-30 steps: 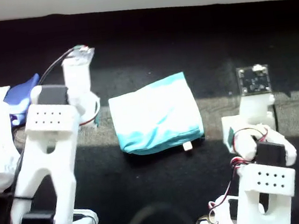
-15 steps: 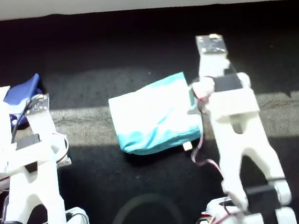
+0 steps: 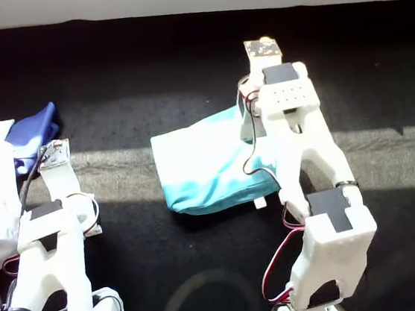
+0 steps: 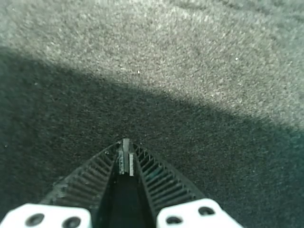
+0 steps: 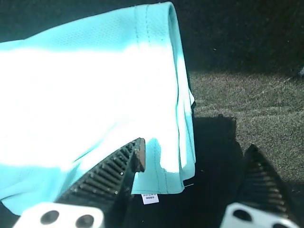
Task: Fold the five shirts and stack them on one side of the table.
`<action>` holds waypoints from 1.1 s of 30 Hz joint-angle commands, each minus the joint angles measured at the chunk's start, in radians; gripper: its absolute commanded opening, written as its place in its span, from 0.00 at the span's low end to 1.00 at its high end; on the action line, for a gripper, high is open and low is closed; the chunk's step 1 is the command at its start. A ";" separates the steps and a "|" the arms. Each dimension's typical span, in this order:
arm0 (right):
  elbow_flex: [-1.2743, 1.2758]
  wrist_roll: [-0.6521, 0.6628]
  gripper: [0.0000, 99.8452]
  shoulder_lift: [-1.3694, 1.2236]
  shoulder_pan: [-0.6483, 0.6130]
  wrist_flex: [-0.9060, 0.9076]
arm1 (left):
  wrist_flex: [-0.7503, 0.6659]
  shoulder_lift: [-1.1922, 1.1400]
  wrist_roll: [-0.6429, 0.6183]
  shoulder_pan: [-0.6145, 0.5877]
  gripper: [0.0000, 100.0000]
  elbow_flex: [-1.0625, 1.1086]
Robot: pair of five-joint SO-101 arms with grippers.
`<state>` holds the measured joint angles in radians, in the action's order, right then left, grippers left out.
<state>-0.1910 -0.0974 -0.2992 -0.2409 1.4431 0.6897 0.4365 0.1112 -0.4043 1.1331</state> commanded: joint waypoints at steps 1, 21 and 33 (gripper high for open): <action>-0.079 -0.008 0.34 -0.008 -0.021 0.004 | -0.012 0.033 0.005 -0.013 0.01 -0.002; -0.116 -0.127 0.27 -0.364 -0.051 -0.117 | -0.012 0.033 0.005 -0.015 0.01 -0.001; -0.157 -0.014 0.01 -0.355 0.110 -0.091 | -0.012 0.033 0.003 -0.015 0.01 -0.001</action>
<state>-0.3138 -0.1588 -0.6659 -0.2148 1.3495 0.6897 0.4365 0.1097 -0.4104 1.1362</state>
